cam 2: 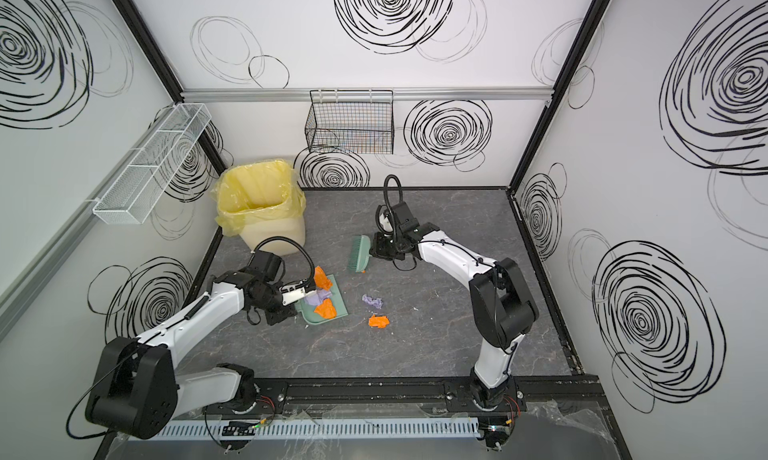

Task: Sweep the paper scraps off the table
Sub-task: 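Draw the brush back with the right gripper to the remaining scraps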

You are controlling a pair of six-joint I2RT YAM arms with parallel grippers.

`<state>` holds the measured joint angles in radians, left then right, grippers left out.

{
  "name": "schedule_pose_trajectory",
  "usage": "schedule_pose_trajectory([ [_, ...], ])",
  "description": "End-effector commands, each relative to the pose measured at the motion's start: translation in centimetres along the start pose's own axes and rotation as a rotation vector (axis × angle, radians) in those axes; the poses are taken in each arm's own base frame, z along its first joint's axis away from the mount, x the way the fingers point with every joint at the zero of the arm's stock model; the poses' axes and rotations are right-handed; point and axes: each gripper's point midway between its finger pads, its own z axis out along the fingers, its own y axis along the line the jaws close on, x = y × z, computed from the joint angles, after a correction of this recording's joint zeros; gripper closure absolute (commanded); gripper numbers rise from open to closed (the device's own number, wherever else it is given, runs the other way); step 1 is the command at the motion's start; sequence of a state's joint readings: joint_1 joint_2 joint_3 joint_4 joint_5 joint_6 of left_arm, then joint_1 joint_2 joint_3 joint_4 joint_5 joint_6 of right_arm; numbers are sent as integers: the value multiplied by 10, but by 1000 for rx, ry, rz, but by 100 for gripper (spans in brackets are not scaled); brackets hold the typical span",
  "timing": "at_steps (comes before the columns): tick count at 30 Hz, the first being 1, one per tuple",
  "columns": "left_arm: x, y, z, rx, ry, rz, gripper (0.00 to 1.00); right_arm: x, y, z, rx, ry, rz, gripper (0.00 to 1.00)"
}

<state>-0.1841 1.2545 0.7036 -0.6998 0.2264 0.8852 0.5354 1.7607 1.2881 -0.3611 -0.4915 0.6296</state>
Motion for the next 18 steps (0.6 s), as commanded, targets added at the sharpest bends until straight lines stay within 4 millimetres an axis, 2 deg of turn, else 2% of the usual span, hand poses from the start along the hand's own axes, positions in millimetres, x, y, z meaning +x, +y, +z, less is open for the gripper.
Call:
schedule_pose_trajectory([
  [1, 1, -8, 3, 39, -11, 23, 100, -1, 1, -3, -32, -27, -7, 100],
  [5, 1, -10, 7, 46, 2, 42, 100, 23, -17, -8, 20, 4, -16, 100],
  [12, -8, -16, 12, 55, 0, 75, 100, 80, -49, -39, 80, 46, -22, 100],
  [15, -12, -19, 18, 66, 1, 81, 100, 98, -51, -57, 70, 47, -31, 100],
  [18, -18, -22, 22, 73, -1, 89, 100, 103, -37, -82, 15, 15, -63, 100],
])
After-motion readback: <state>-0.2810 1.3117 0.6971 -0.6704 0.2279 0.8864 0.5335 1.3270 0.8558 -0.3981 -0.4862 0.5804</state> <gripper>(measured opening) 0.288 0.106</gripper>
